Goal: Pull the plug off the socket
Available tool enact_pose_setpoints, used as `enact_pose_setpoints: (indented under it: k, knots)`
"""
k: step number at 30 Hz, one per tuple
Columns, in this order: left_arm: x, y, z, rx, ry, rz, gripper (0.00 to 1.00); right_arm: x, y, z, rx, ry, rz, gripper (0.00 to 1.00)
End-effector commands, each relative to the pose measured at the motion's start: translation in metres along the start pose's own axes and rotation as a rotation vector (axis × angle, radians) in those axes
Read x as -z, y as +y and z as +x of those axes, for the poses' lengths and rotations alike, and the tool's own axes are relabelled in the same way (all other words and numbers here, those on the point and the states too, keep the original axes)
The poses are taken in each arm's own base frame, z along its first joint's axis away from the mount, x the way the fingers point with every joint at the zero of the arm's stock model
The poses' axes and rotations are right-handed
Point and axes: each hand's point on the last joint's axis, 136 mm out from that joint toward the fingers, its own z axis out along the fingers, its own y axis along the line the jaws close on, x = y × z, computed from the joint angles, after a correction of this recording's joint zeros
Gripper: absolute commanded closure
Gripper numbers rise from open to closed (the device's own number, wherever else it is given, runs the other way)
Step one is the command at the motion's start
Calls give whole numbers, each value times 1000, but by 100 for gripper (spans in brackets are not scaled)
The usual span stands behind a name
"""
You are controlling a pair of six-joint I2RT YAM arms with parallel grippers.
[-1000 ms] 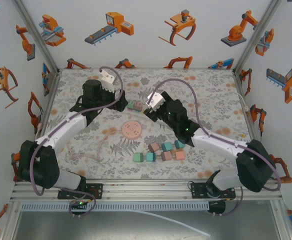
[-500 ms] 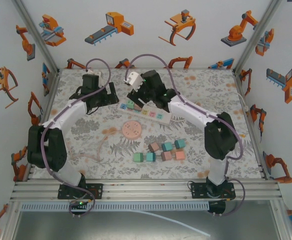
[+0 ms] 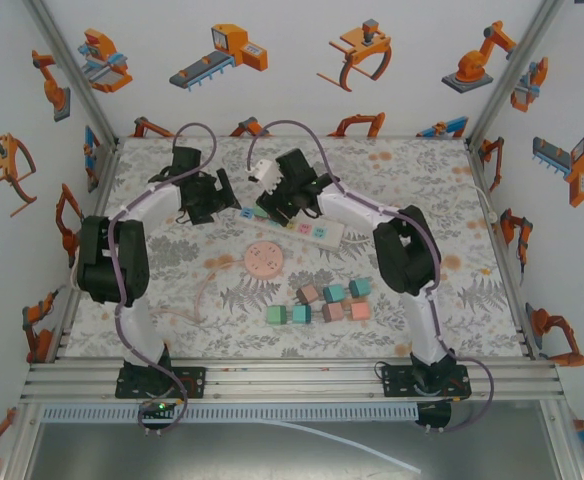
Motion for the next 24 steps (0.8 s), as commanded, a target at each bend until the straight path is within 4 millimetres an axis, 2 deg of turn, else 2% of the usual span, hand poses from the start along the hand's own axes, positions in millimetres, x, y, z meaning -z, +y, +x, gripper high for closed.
enact_pose_setpoints:
  k: [1,5,11,15,24]
  knots:
    - [-7,-1,2,69,22,-20,19,0,3,-13,8,-36,-35,47]
    - [-22,-4,12,75,30,-28,18,-5,7,-7,15,-29,-54,55]
    - [-40,-6,24,36,92,-56,18,-3,12,-10,17,-52,-77,59]
    - [-40,4,27,20,93,-121,20,0,13,-14,20,-69,-85,62]
    - [-40,7,36,17,128,-167,26,13,13,-30,63,-120,-82,70]
